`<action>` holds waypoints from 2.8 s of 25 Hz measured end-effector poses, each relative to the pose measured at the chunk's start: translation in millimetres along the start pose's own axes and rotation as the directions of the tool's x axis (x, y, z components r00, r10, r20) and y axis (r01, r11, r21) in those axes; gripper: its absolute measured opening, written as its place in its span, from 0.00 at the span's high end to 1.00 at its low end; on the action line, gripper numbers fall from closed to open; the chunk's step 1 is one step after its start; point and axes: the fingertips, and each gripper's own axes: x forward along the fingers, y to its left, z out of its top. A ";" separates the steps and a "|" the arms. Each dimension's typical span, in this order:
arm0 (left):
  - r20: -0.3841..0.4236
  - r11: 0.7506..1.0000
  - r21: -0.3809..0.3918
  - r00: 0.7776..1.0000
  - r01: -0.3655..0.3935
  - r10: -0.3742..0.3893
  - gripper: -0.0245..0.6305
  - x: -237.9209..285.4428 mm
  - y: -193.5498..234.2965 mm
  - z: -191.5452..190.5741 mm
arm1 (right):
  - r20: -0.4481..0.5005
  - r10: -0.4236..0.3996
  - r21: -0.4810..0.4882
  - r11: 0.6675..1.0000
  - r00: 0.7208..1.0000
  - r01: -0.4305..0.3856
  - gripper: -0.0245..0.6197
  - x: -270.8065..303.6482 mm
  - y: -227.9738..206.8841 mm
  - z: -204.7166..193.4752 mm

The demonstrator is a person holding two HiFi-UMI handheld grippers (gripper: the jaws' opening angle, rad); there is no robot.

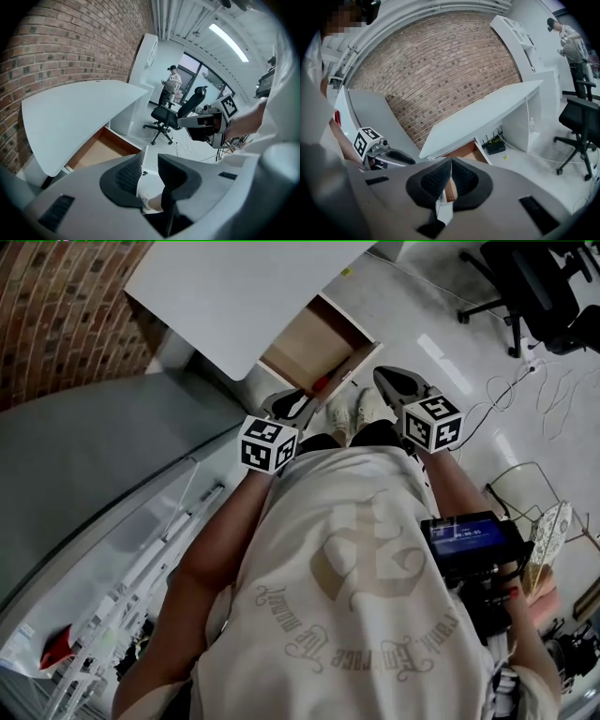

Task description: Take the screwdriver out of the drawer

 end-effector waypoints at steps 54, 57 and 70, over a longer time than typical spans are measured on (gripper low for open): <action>-0.479 0.985 0.092 0.874 0.144 -0.083 0.72 153.6 79.3 -120.7 | -0.023 -0.168 0.213 0.962 0.985 0.169 0.93 23.1 -72.6 -82.6; -0.508 0.984 0.115 0.860 0.135 -0.059 0.72 170.0 92.1 -128.7 | -0.026 -0.151 0.223 0.963 0.988 0.153 0.93 31.3 -82.3 -93.7; -0.619 0.968 0.163 0.784 0.191 -0.051 0.72 205.2 101.4 -161.0 | -0.038 -0.176 0.275 0.945 0.984 0.179 0.93 35.0 -124.1 -117.0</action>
